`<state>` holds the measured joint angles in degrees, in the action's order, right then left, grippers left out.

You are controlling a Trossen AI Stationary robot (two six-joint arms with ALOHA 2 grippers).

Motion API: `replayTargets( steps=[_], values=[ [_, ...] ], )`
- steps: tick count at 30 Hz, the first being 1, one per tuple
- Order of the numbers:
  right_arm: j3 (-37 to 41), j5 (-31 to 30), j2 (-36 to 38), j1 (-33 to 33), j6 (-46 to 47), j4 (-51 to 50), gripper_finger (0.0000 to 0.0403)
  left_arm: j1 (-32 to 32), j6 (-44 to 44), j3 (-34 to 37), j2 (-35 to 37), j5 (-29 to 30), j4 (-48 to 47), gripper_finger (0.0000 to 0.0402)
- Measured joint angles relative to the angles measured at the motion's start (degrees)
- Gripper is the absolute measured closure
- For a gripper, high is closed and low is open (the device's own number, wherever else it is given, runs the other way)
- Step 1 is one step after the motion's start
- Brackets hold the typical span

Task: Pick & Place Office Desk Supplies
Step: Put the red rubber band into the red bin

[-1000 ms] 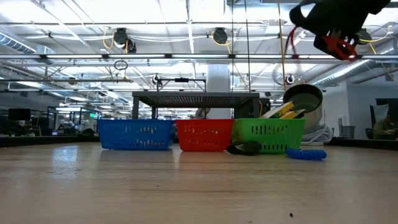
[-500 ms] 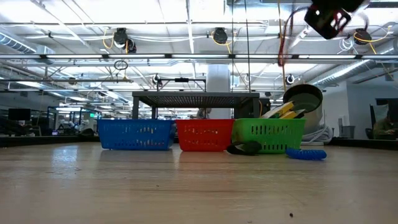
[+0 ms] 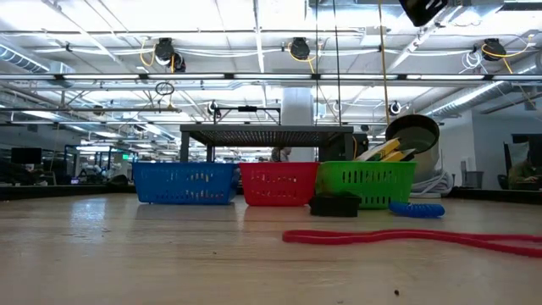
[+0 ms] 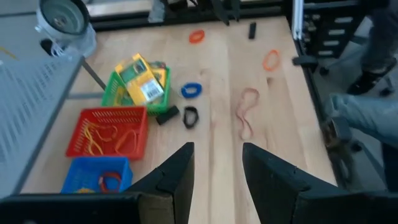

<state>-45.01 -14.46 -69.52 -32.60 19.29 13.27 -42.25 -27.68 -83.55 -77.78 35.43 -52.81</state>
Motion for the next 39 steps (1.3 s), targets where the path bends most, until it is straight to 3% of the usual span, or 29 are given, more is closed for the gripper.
replayTargets(
  steps=[7, 14, 20, 26, 33, 39],
  values=[
    [0.0, -1.4, 0.0, 0.3, -2.0, 1.5, 0.0348, 3.3, 3.9, 0.0, -3.2, -0.3, 6.0, 0.0259],
    [0.0, 8.9, 0.0, 0.3, -4.4, 0.9, 0.0347, 7.9, 7.6, 0.0, -12.8, -13.7, 9.5, 0.0259],
    [0.0, 8.5, 1.1, 1.7, -9.3, 6.4, 0.0353, 11.1, 8.7, 0.0, -25.7, -13.9, 22.0, 0.0259],
    [0.0, 8.5, 1.2, 2.2, -10.4, 7.0, 0.0353, 10.9, 17.2, 0.0, -36.0, -14.4, 38.1, 0.0259],
    [0.0, 8.5, 1.2, 2.1, -10.4, 6.7, 0.0353, 10.7, 19.6, 1.2, -37.8, -18.4, 44.5, 0.0259],
    [0.0, 8.5, 1.2, 2.1, -10.4, 6.6, 0.0353, 11.7, 17.1, 10.2, -37.3, -23.2, 53.5, 0.0259]
  ],
)
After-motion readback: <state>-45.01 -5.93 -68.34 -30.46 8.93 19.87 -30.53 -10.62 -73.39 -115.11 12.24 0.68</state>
